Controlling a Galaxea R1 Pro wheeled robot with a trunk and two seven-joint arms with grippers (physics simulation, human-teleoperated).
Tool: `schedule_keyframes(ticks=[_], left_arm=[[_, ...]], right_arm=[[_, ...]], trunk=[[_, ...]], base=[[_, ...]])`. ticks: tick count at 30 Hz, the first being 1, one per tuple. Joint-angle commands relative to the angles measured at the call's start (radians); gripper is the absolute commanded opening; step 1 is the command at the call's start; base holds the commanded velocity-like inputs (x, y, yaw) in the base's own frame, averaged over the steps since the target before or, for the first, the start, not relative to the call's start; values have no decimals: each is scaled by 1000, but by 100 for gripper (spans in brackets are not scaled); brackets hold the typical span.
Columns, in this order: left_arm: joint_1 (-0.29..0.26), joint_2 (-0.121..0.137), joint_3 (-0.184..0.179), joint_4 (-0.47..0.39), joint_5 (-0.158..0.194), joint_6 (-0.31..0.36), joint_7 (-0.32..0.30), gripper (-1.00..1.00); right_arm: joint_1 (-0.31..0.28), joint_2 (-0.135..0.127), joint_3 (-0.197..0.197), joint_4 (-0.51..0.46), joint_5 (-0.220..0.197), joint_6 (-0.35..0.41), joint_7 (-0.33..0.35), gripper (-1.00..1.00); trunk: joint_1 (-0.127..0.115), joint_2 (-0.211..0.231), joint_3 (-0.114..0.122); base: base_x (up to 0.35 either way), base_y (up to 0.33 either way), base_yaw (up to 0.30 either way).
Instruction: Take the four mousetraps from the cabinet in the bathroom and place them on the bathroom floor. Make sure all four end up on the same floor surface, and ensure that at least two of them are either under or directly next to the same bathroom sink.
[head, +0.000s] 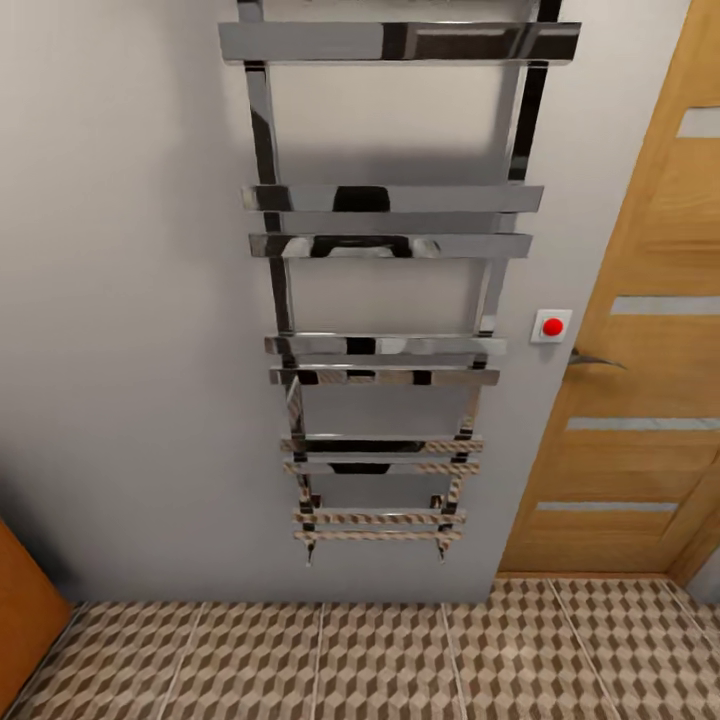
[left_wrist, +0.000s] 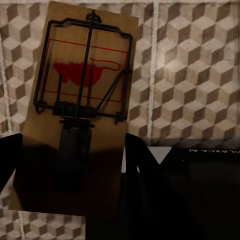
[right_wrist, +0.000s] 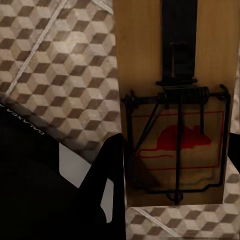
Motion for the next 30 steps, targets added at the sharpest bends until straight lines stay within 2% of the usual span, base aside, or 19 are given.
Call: schedule_keyframes(ticks=[1,30], left_arm=[[-2,1,-4,-4,-3,3,7,-100],[-1,0,-4,-4,-3,3,7,-100]], right_arm=[[-1,0,-8,0,5,-1,7,-100],[0,0,-8,0,5,-1,7,-100]], trunk=[[0,-1,0],[0,-1,21]], base=[[0,0,-284],[0,0,-283]])
